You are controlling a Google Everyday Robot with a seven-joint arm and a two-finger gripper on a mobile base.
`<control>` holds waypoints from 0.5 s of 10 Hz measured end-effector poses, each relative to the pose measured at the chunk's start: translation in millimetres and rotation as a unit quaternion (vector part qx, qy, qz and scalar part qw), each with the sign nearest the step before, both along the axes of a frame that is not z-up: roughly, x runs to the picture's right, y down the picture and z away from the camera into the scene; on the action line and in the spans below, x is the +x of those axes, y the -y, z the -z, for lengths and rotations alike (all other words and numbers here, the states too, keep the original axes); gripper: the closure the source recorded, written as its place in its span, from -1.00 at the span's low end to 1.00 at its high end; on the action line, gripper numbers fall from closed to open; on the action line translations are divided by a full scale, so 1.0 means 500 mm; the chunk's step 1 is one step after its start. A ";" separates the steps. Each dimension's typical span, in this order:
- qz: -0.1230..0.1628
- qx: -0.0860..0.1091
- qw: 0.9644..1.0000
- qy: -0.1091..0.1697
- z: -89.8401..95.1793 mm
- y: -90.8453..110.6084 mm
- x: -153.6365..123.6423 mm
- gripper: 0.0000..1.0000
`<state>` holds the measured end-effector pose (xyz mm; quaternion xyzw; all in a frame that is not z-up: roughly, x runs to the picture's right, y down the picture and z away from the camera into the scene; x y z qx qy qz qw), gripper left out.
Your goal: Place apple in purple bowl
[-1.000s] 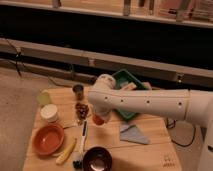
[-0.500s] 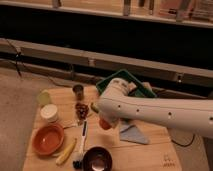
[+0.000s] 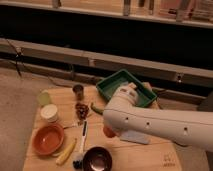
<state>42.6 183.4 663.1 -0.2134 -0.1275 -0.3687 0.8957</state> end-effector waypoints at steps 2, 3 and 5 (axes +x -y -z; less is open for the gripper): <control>-0.002 -0.006 1.000 -0.001 0.009 -0.019 0.005 1.00; -0.004 -0.011 1.000 0.001 0.018 -0.034 0.004 1.00; -0.006 -0.019 1.000 0.005 0.033 -0.062 -0.004 1.00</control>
